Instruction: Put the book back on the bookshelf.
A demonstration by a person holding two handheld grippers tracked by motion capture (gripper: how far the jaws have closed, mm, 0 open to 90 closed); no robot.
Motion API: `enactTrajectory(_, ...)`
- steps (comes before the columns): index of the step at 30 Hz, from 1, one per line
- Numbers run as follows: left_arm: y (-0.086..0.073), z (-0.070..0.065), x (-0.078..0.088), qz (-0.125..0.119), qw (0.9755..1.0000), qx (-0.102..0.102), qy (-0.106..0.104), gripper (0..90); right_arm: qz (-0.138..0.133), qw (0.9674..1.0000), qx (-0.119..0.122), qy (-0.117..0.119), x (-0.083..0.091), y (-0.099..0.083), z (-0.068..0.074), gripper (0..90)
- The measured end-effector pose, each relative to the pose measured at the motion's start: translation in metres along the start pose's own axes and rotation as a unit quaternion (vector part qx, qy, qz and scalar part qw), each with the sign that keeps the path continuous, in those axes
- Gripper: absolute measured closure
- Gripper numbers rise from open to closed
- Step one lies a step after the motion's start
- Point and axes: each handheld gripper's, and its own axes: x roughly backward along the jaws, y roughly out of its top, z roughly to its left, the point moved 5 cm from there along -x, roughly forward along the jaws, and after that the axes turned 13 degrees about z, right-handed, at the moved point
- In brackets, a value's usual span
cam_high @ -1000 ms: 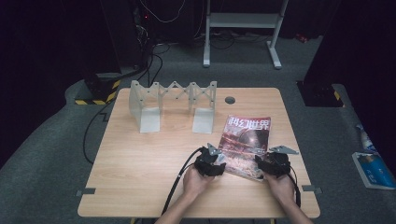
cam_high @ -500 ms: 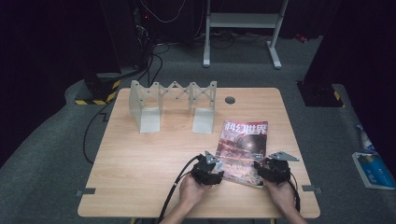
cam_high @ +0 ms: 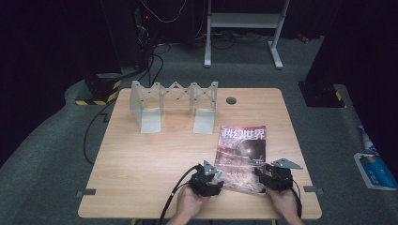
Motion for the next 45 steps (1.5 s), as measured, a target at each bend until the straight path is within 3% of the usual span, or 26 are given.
enactTrajectory(19,-0.019,-0.014,0.01,0.012,0.9997,-0.014,-0.014,48.3,-0.003,0.9998,0.015,0.013,0.009,-0.016,0.009,46.9)
enactTrajectory(24,-0.024,-0.015,0.013,0.012,0.9995,-0.013,-0.028,48.5,-0.004,0.9996,0.021,0.016,0.011,-0.019,0.011,46.9)
enactTrajectory(40,-0.03,-0.012,0.016,0.002,0.9974,0.013,-0.071,47.6,-0.007,0.999,0.036,0.027,0.013,-0.024,0.014,46.8)
enactTrajectory(45,-0.029,-0.007,0.015,0.002,0.9975,0.021,-0.067,45.9,-0.008,0.9987,0.039,0.032,0.013,-0.025,0.017,46.9)
